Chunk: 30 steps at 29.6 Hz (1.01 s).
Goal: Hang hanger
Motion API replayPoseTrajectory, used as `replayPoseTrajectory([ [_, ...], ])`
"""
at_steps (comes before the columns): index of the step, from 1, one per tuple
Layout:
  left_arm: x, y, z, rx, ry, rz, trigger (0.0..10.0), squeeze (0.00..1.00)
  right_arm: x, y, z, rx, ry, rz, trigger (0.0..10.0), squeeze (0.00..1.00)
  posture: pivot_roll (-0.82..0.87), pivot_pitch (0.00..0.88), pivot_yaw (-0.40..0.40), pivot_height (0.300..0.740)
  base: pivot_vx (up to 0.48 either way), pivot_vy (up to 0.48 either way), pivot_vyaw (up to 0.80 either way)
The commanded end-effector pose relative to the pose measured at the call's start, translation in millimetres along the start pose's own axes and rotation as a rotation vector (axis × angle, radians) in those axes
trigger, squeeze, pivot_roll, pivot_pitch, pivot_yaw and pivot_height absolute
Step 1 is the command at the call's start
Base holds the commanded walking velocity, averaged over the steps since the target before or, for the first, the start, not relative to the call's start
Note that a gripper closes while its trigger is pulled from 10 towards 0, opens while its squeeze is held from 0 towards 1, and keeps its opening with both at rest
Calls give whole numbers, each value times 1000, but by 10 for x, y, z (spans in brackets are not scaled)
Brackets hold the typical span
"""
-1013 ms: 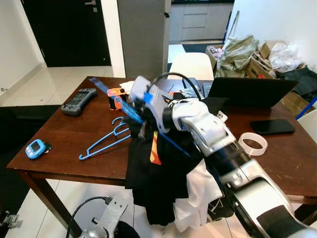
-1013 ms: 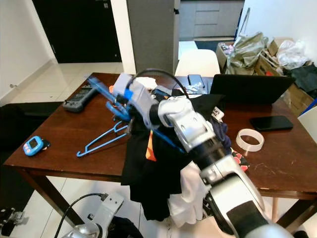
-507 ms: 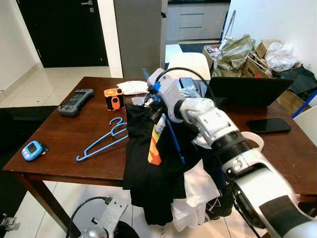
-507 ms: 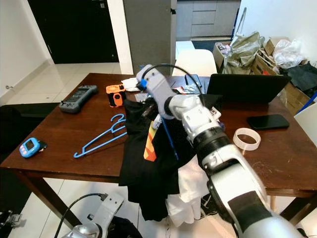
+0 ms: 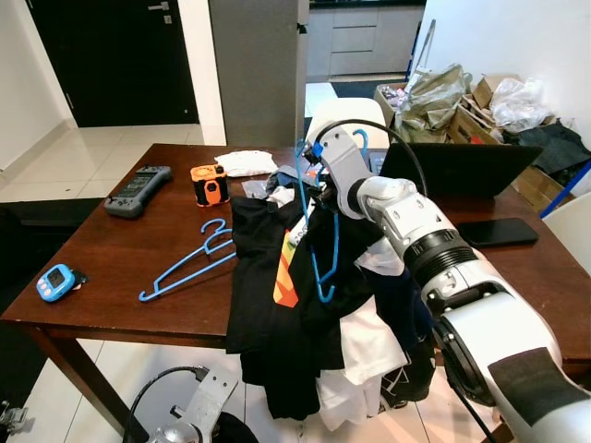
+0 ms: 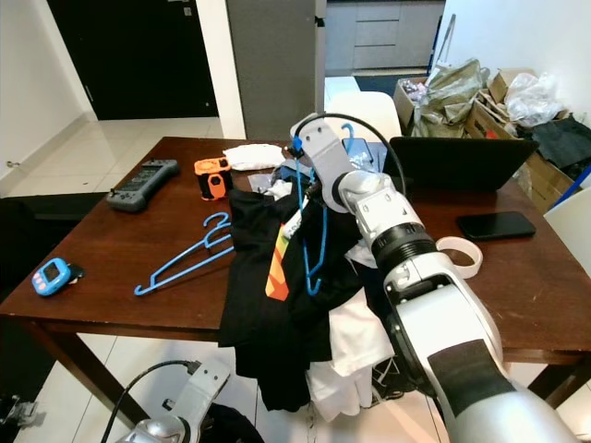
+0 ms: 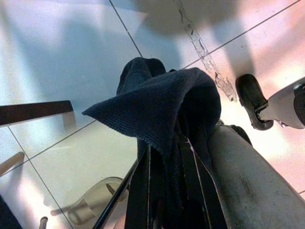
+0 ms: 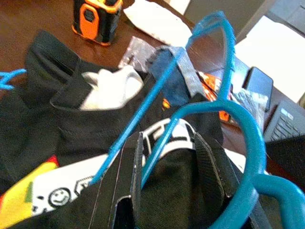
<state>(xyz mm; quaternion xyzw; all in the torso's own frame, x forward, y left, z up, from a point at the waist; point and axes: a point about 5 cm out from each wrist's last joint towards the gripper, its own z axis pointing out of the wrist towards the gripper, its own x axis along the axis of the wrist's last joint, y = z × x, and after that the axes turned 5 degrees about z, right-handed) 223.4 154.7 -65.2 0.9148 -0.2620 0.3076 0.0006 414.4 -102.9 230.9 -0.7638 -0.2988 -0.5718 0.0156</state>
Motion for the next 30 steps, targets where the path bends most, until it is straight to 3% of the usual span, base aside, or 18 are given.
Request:
replayPoseTrajectory([
  [1, 9, -23, -3, 7, 7, 12, 10000, 0, 74, 0, 5, -5, 10, -7, 10000, 0, 16, 0, -13, 740, 0, 0, 0],
  [7, 13, -21, -2, 9, 9, 11, 10000, 0, 27, 55, 4, -23, -22, 50, 10000, 0, 14, 0, -15, 740, 0, 0, 0],
  [12, 18, -16, -1, 10, 11, 12, 10000, 0, 1, 73, -3, 11, -26, 295, 10000, 0, 14, 0, -16, 740, 0, 0, 0],
  [21, 23, -13, 1, 9, 11, 17, 10000, 0, 22, 100, -24, 40, -12, 411, 10000, 0, 10, 0, -15, 740, 0, 0, 0],
  [22, 24, -12, 1, 9, 11, 18, 10000, 0, 29, 105, -27, 46, -9, 429, 9647, 0, 10, 0, -15, 740, 0, 0, 0],
  [30, 26, -13, 1, 10, 11, 22, 10000, 0, 53, 112, -37, 72, 3, 545, 10000, 0, 12, 0, -15, 740, 0, 0, 0],
])
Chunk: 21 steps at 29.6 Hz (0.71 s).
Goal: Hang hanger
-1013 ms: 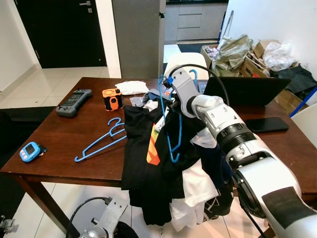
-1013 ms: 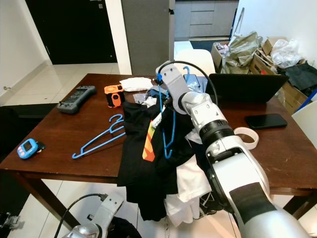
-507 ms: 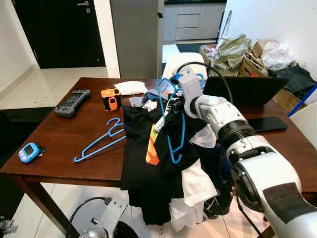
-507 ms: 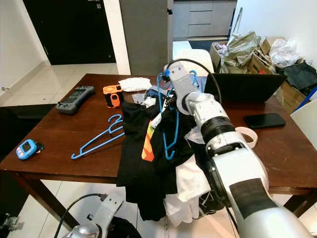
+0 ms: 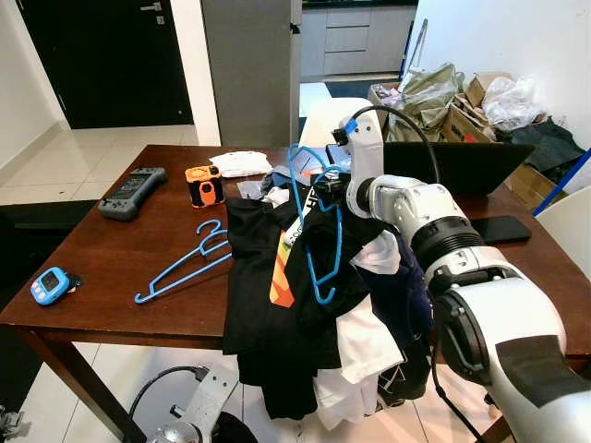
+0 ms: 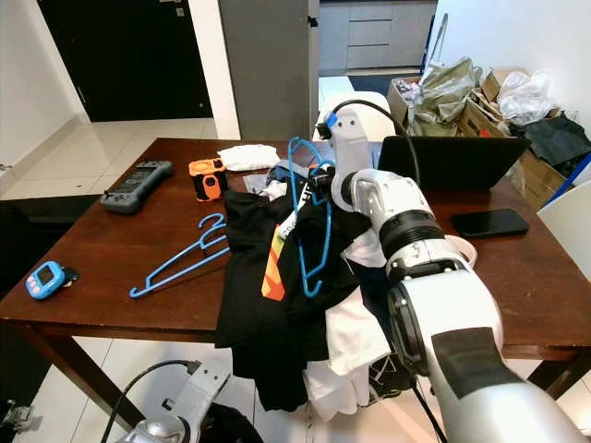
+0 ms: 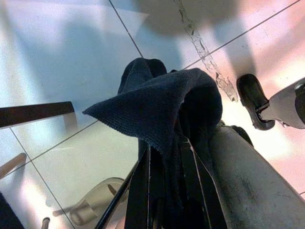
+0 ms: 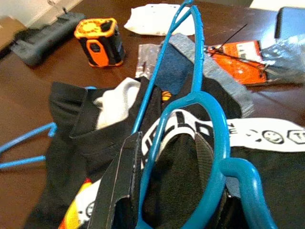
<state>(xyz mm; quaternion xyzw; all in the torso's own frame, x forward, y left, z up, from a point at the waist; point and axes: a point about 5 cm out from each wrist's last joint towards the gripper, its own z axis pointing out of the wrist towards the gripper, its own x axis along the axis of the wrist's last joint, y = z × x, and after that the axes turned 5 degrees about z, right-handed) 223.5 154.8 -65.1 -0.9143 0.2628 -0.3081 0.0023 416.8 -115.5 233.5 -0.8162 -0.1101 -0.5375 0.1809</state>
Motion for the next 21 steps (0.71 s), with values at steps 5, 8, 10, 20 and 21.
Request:
replayPoseTrajectory([
  [5, 24, -11, 1, 4, 10, 21, 10000, 0, 52, -48, -7, 34, 5, 114, 10000, 0, 11, 0, -14, 740, 0, 0, 0],
  [8, 23, -12, 1, 4, 9, 22, 10000, 0, 51, -44, -12, 40, 4, 142, 10000, 0, 10, 0, -14, 740, 0, 0, 0],
  [10, 23, -12, 1, 4, 9, 22, 10000, 0, 54, -43, -14, 41, 4, 144, 10000, 0, 10, 0, -14, 740, 0, 0, 0],
  [20, 23, -11, 1, 5, 9, 22, 10000, 0, 55, -44, -15, 44, 5, 170, 6353, 0, 12, 0, -16, 740, 0, 0, 0],
  [21, 24, -10, 1, 5, 9, 22, 10000, 0, 63, -44, -18, 46, 9, 186, 0, 0, 11, 0, -15, 740, 0, 0, 0],
])
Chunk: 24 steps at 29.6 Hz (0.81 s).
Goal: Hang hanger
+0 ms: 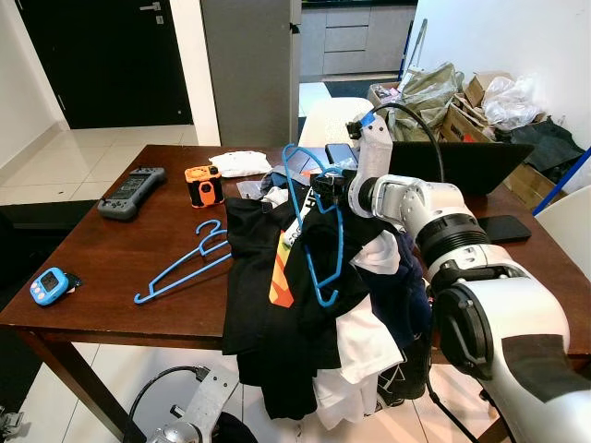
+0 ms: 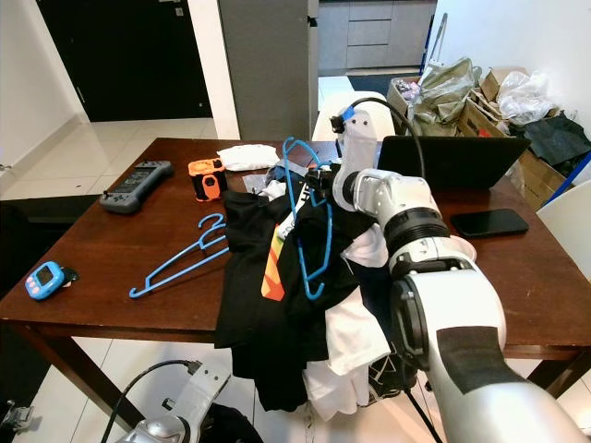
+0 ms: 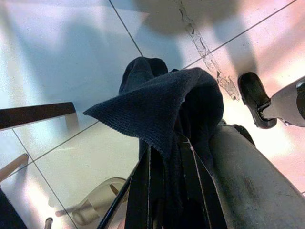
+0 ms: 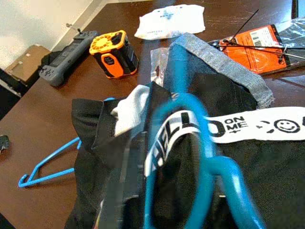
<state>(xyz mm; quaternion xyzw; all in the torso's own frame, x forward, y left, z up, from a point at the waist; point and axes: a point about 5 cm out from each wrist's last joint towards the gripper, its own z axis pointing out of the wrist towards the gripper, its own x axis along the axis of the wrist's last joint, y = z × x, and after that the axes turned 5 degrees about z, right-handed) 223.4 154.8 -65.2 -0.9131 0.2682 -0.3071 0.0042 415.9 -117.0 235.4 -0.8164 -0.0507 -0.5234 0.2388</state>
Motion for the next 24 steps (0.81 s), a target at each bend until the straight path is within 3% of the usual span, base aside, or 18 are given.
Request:
replayPoseTrajectory([
  [1, 25, -11, 1, 5, 11, 11, 10000, 0, 41, -57, 5, 12, -2, 21, 0, 0, 11, 0, -15, 740, 0, 0, 0],
  [5, 27, -11, 1, 5, 12, 11, 10000, 0, 64, -62, -1, 16, 10, 36, 0, 0, 11, 0, -14, 740, 0, 0, 0],
  [6, 27, -11, 1, 5, 12, 11, 10000, 0, 75, -75, -1, 22, 14, 35, 2745, 0, 10, 0, -15, 740, 0, 0, 0],
  [7, 27, -11, 1, 6, 12, 12, 10000, 0, 85, -91, 0, 29, 18, 28, 10000, 0, 10, 0, -15, 740, 0, 0, 0],
  [15, 28, -12, 1, 6, 13, 15, 10000, 0, 110, -132, 3, 49, 28, 12, 10000, 0, 12, 0, -13, 740, 0, 0, 0],
  [16, 28, -12, 1, 6, 13, 15, 10000, 0, 109, -138, 4, 56, 28, 9, 3490, 0, 12, 0, -13, 740, 0, 0, 0],
  [19, 28, -12, 1, 6, 13, 15, 10000, 0, 112, -142, 4, 63, 32, 6, 3490, 0, 12, 0, -13, 740, 0, 0, 0],
  [20, 28, -12, 1, 6, 13, 16, 10000, 0, 111, -139, 2, 65, 32, 4, 0, 0, 12, 0, -13, 740, 0, 0, 0],
  [24, 29, -12, 1, 6, 13, 15, 10000, 0, 119, -128, -8, 74, 36, 4, 0, 0, 11, 0, -14, 740, 0, 0, 0],
])
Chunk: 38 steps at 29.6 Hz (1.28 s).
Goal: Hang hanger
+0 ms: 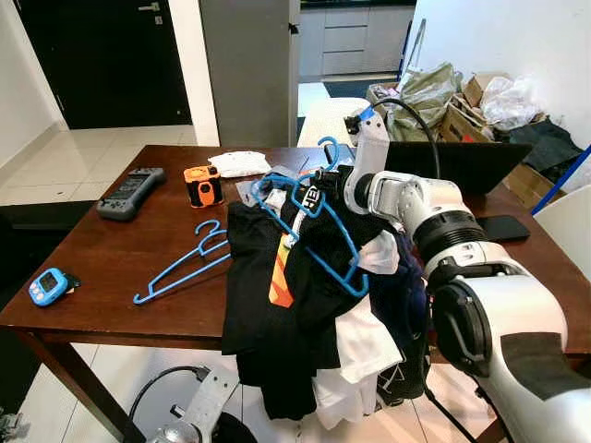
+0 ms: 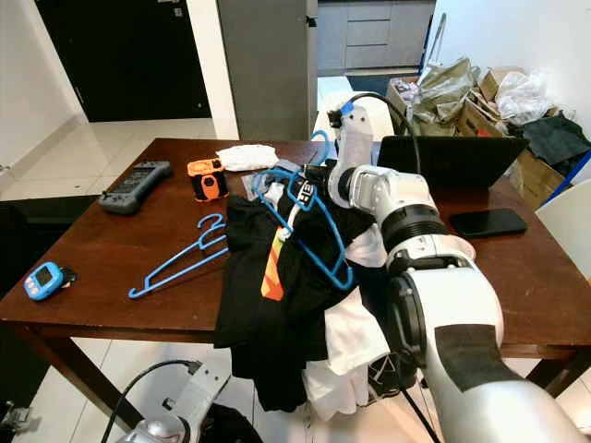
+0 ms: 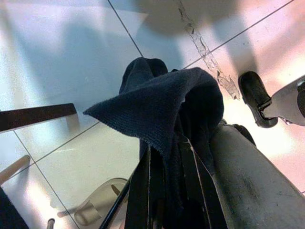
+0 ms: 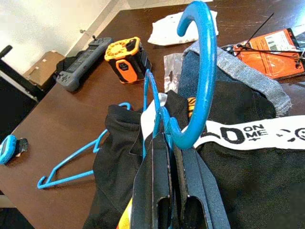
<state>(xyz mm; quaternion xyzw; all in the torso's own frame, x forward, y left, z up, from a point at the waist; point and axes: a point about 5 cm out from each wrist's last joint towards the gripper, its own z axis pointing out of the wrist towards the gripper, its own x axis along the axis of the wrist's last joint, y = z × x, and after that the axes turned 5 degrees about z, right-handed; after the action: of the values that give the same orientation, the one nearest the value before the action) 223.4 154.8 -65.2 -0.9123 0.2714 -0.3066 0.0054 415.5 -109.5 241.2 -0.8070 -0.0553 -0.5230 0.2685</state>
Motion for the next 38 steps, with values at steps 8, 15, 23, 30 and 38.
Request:
replayPoseTrajectory([
  [8, 31, -12, 2, 8, 14, 6, 10000, 0, 267, -105, -71, 104, 167, -58, 0, 0, 13, 0, -15, 740, 0, 0, 0],
  [15, 32, -14, 2, 11, 15, 4, 10000, 0, 562, -242, -221, 177, 338, -243, 0, 0, 19, 0, -17, 740, 0, 0, 0],
  [23, 29, -22, 0, 11, 14, 7, 10000, 0, 359, -320, -167, 84, 206, -710, 0, 0, 10, 0, -12, 740, 0, 0, 0],
  [30, 30, -23, 0, 12, 15, 5, 10000, 0, 161, -308, -99, 55, 87, -823, 10000, 0, 14, 0, -13, 740, 0, 0, 0],
  [38, 32, -20, 1, 12, 15, 5, 10000, 0, 84, -234, -85, 17, 29, -830, 10000, 0, 11, 0, -15, 740, 0, 0, 0],
])
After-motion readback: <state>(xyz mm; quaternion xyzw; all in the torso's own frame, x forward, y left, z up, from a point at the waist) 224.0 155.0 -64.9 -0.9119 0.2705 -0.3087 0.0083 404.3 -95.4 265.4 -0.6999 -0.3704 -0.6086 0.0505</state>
